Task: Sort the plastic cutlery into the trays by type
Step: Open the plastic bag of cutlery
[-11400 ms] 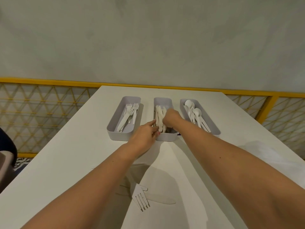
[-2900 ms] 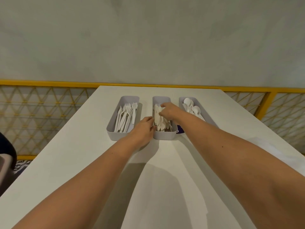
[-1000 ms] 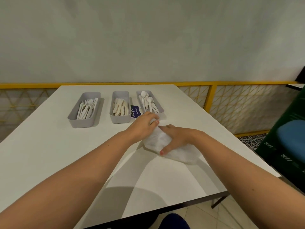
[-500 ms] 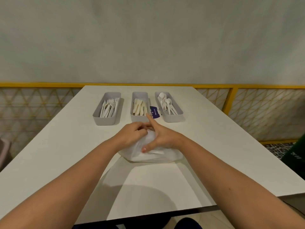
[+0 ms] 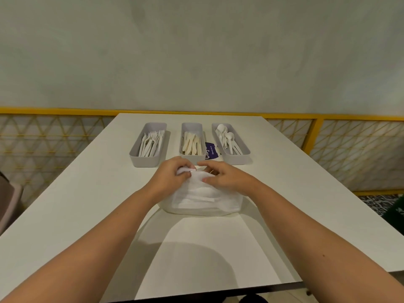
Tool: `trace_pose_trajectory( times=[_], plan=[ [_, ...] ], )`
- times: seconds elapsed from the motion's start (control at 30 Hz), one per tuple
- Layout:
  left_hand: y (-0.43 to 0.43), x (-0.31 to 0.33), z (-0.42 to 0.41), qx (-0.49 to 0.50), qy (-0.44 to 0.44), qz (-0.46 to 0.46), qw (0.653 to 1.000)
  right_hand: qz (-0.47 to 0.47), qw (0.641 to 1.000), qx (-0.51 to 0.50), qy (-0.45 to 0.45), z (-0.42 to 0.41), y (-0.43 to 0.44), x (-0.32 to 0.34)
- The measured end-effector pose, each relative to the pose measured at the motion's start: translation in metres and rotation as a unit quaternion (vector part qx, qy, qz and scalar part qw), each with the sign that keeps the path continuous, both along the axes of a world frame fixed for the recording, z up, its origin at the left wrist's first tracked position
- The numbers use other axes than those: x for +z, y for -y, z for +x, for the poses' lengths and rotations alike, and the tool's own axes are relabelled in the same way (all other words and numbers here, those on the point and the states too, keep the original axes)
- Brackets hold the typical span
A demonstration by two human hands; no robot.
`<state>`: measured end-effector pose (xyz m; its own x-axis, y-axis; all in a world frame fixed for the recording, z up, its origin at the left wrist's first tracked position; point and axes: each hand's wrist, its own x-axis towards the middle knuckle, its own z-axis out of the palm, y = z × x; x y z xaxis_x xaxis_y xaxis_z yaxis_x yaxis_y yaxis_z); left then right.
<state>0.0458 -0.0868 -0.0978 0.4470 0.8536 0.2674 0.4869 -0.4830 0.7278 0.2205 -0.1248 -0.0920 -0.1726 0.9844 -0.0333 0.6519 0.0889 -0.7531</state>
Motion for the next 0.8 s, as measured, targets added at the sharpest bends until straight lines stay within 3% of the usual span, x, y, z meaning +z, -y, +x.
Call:
trace_pose_trajectory(
  times=[0.1,0.23,0.4,0.63,0.73,0.8],
  plan=[
    [0.004,0.008,0.002,-0.026,0.107,-0.036,0.993,0.024,1.000,0.005,0.009,-0.005,0.000,0.000],
    [0.006,0.017,-0.004,-0.052,0.201,-0.076,0.975,0.095,0.991,-0.034,-0.089,-0.009,-0.003,0.008],
    [0.003,0.021,-0.009,-0.062,0.132,-0.144,0.979,0.088,0.971,-0.024,-0.219,-0.009,-0.006,0.015],
    [-0.006,0.030,-0.013,0.050,0.242,-0.058,0.967,0.102,0.939,-0.063,-0.323,-0.008,-0.001,0.022],
    [-0.002,0.035,-0.014,0.045,0.199,-0.048,0.978,0.092,0.904,-0.078,-0.410,-0.008,-0.002,0.027],
    [0.003,0.039,-0.010,-0.002,0.140,-0.049,0.989,0.083,0.904,-0.081,-0.412,-0.009,-0.001,0.031]
  ],
)
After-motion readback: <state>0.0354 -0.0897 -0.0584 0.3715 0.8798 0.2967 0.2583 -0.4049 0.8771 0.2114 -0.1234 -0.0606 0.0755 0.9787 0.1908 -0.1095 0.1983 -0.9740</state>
